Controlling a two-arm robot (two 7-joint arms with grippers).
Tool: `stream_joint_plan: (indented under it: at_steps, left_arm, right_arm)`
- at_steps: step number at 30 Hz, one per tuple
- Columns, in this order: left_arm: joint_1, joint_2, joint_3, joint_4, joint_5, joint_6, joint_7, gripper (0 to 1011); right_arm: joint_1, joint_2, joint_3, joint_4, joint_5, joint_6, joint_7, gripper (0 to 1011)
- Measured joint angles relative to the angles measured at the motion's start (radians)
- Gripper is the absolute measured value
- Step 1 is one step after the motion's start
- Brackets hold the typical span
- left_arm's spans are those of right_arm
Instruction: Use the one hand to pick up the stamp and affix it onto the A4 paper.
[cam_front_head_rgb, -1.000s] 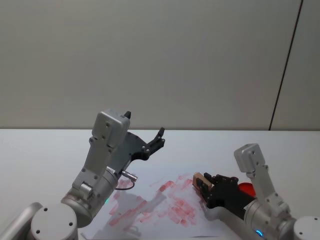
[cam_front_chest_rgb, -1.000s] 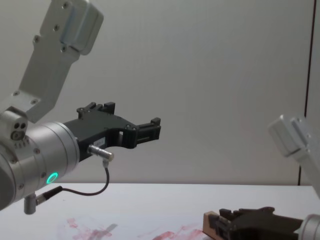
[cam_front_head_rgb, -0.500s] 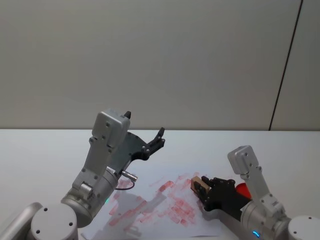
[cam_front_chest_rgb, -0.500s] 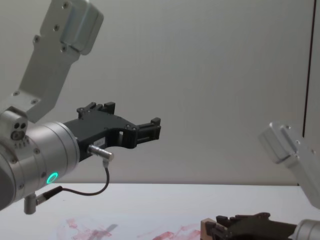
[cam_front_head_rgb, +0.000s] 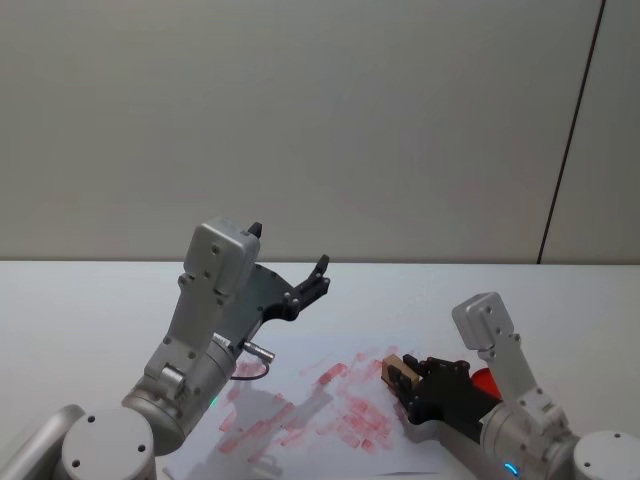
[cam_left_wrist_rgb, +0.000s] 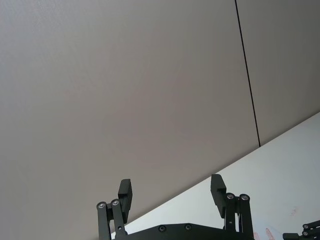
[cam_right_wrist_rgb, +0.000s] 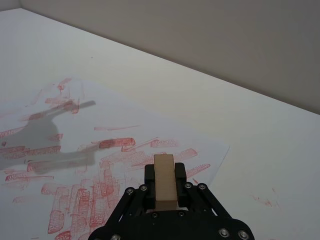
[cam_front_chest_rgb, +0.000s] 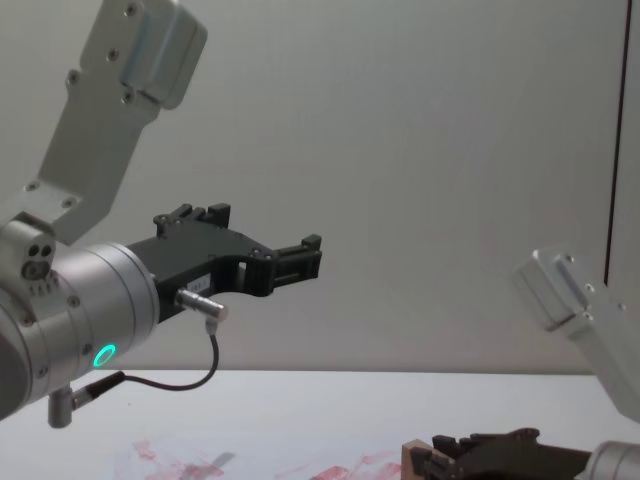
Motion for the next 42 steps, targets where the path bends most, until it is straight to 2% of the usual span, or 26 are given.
stream_joint_plan:
  at_steps: [9, 18, 23, 30, 42]
  left_arm:
    - [0.000, 0.000, 0.000, 0.000, 0.000, 0.000, 0.000, 1002]
    - [0.000, 0.000, 0.000, 0.000, 0.000, 0.000, 0.000, 1002]
    - [0.000, 0.000, 0.000, 0.000, 0.000, 0.000, 0.000, 1002]
    - [0.000, 0.000, 0.000, 0.000, 0.000, 0.000, 0.000, 1002]
    - [0.000, 0.000, 0.000, 0.000, 0.000, 0.000, 0.000, 1003]
  right_arm:
    - [-0.008, 0.005, 0.004, -0.012, 0.021, -0.002, -0.004, 214]
    - [-0.018, 0.018, 0.022, -0.067, 0.065, -0.044, -0.028, 214]
    - [-0.030, 0.038, 0.045, -0.117, 0.106, -0.070, -0.051, 214]
    - [-0.049, 0.065, 0.068, -0.157, 0.135, -0.076, -0.067, 213]
    - [-0.097, 0.118, 0.102, -0.197, 0.171, -0.043, -0.084, 214]
